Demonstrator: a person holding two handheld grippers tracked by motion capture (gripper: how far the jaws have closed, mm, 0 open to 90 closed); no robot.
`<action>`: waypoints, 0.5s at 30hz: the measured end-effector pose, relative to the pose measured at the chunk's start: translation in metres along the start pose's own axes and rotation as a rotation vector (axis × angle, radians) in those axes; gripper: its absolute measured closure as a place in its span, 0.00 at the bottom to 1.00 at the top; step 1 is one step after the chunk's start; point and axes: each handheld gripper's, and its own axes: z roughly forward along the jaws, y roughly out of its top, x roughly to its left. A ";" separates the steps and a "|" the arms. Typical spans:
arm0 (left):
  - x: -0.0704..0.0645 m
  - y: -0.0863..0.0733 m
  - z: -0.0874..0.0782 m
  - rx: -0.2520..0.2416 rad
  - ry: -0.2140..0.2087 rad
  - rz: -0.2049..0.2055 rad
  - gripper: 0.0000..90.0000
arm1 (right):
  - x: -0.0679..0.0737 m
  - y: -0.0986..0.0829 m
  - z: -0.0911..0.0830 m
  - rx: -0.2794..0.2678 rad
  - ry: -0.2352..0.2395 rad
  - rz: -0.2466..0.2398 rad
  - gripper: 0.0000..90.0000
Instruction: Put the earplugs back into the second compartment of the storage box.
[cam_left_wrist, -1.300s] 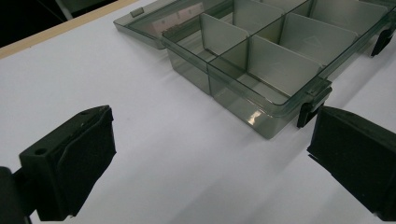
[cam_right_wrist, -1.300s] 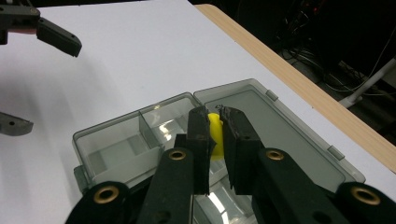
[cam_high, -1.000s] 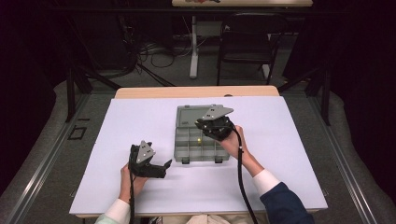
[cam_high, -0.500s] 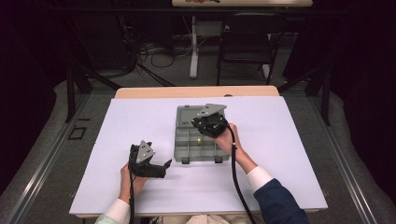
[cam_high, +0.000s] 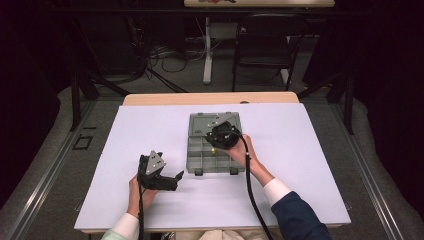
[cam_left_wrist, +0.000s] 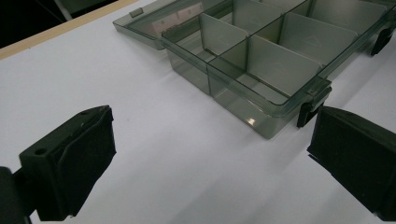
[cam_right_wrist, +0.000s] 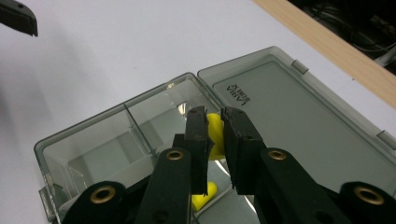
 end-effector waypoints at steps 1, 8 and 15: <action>0.000 0.000 0.000 -0.001 0.000 -0.001 0.00 | 0.000 -0.001 0.001 0.007 0.000 0.000 0.89; -0.001 0.001 0.000 -0.004 -0.002 0.000 0.00 | -0.001 -0.007 0.007 0.068 0.014 0.013 0.85; 0.000 0.000 0.001 -0.001 -0.003 0.000 0.00 | -0.004 -0.009 -0.001 0.054 0.026 0.030 0.73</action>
